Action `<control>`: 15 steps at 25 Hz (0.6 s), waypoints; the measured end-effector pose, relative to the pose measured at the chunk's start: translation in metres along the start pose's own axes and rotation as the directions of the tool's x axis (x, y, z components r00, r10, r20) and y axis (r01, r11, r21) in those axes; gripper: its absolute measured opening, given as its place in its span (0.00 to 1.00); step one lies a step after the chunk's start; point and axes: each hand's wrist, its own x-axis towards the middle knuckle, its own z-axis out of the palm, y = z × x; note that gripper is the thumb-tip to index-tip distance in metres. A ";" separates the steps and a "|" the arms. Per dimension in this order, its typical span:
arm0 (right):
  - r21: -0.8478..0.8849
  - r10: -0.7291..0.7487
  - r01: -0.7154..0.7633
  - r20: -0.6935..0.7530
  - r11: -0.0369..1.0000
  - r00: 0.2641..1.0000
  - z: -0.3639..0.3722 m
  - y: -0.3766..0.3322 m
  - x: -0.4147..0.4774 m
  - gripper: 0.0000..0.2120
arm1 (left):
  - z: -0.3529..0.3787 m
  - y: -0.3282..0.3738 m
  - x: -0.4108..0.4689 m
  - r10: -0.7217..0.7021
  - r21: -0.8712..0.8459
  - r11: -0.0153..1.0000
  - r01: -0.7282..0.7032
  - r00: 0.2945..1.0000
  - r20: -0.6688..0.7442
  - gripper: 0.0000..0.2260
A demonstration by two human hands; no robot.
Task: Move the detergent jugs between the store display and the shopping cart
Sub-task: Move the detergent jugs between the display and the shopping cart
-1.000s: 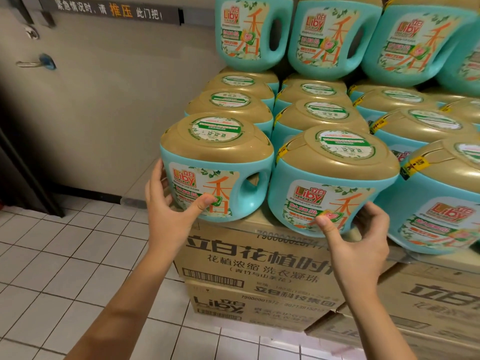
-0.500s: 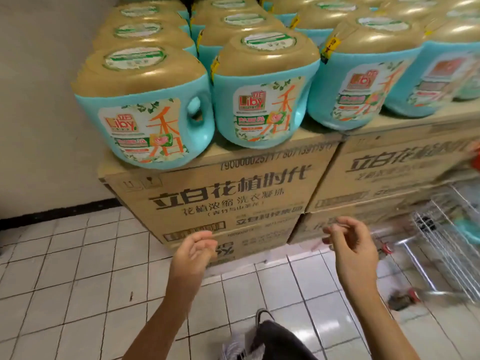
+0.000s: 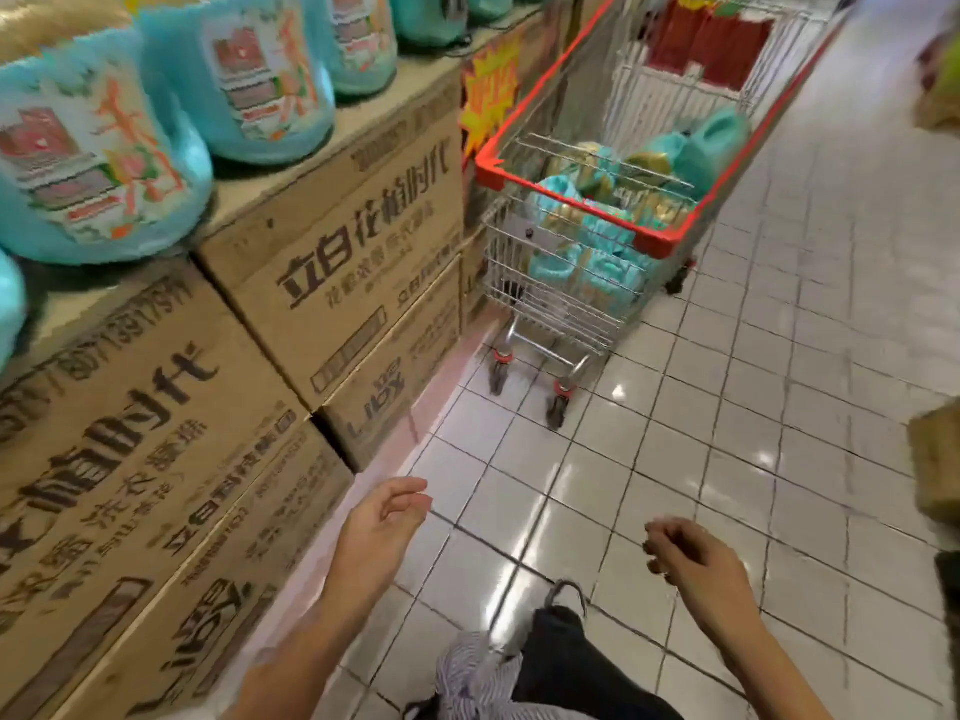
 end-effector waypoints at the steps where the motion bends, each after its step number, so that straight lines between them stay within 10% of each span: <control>1: 0.018 0.037 -0.037 -0.038 0.999 0.999 -0.014 0.009 0.006 0.06 | 0.019 0.010 0.014 0.018 0.025 1.000 -0.019 0.999 0.040 0.07; 15: 0.141 -0.092 0.116 -0.167 0.983 0.982 -0.217 -0.058 0.255 0.08 | 0.306 0.175 0.163 0.205 -0.066 0.978 -0.197 0.968 0.147 0.09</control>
